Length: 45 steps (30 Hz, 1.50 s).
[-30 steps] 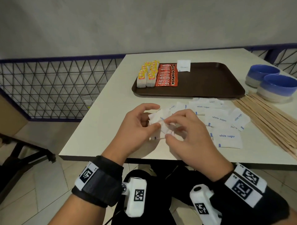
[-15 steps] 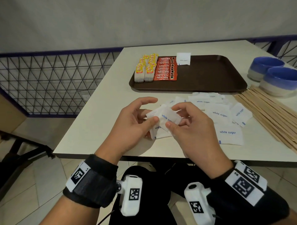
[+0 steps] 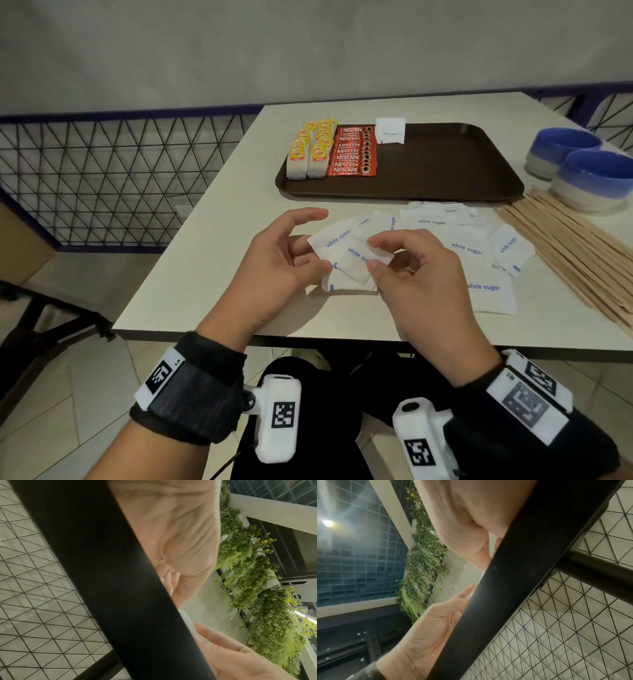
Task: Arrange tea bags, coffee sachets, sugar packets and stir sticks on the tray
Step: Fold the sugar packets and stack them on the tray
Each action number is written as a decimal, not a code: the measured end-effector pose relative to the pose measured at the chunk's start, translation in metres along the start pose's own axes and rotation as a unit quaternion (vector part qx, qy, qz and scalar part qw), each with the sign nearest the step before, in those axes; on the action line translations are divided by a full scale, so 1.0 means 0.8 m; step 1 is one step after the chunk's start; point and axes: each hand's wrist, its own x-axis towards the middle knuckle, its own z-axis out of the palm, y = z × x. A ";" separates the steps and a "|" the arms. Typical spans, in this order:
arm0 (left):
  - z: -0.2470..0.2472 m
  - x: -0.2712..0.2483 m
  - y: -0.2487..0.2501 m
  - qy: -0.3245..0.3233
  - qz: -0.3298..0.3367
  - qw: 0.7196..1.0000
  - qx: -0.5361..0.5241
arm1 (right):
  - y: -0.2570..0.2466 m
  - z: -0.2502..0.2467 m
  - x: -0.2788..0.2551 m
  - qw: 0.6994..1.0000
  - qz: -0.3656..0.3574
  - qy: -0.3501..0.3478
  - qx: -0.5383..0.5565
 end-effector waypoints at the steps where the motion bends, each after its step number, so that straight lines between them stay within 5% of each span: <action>1: 0.000 0.000 -0.001 -0.001 0.002 1.000 0.001 | 0.000 0.000 -0.001 1.000 -0.006 -0.004 -0.001; 22: 0.001 -0.005 -0.005 0.000 0.001 1.000 0.001 | -0.005 0.003 -0.008 0.997 -0.064 -0.002 -0.030; 30: 0.000 -0.001 -0.005 0.015 0.025 1.000 0.006 | -0.010 0.006 -0.005 0.999 0.000 -0.030 -0.027; 42: 0.000 -0.003 -0.001 0.021 -0.033 0.997 -0.063 | -0.009 -0.005 -0.001 0.986 0.003 -0.041 0.161; 45: 0.003 -0.004 0.003 0.009 -0.033 0.999 0.016 | -0.008 -0.005 -0.002 0.982 0.004 -0.040 0.186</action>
